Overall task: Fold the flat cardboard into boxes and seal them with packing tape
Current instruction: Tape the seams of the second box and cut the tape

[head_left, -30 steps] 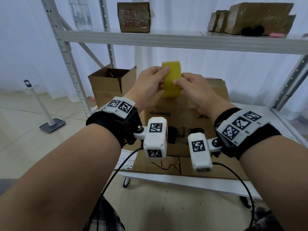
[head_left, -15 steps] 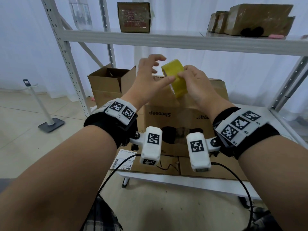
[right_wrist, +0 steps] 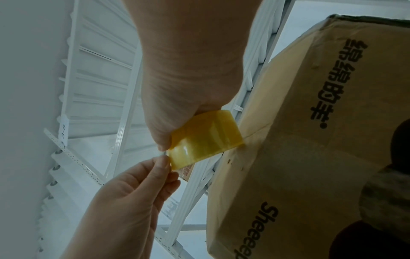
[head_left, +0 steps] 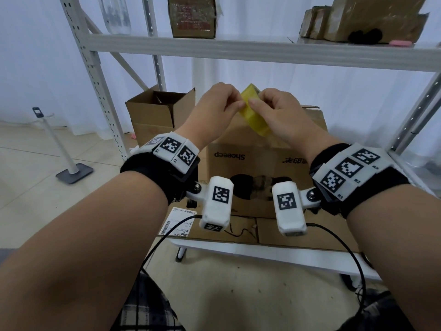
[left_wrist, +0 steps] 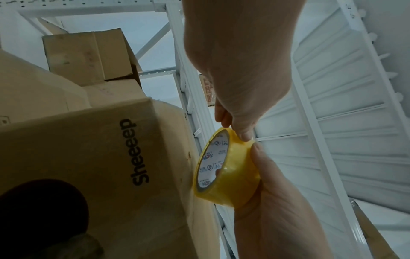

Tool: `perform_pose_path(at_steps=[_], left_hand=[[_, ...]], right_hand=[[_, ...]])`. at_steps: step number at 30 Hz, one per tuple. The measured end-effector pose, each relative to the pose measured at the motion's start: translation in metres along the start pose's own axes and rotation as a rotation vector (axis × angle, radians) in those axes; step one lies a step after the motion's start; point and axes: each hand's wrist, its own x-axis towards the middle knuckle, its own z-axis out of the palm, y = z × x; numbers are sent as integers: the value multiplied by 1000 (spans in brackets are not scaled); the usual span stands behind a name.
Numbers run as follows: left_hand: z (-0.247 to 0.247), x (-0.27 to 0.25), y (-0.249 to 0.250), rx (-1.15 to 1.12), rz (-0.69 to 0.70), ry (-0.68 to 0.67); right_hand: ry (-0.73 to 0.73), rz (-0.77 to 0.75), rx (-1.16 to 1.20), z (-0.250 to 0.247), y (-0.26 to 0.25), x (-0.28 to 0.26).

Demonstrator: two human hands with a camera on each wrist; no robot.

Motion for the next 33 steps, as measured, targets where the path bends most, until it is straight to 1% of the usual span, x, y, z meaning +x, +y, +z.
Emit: perform_pose_path(at_steps=[4, 8, 12, 18, 24, 26, 33], left_hand=[[4, -3, 2, 68, 0, -33], [1, -3, 3, -18, -45, -16], [-2, -3, 3, -80, -42, -69], [-5, -2, 0, -37, -48, -83], [-2, -2, 1, 136, 5, -161], [0, -2, 0, 183, 0, -185], [6, -4, -6, 122, -84, -253]], right_hand=[[-21, -5, -26, -1, 3, 1], [-14, -12, -60, -2, 6, 2], [0, -13, -79, -1, 7, 2], [-24, -8, -105, -2, 5, 2], [-46, 21, -106, 2, 8, 1], [-56, 21, -116, 3, 8, 2], [-57, -3, -148, 8, 8, 3]])
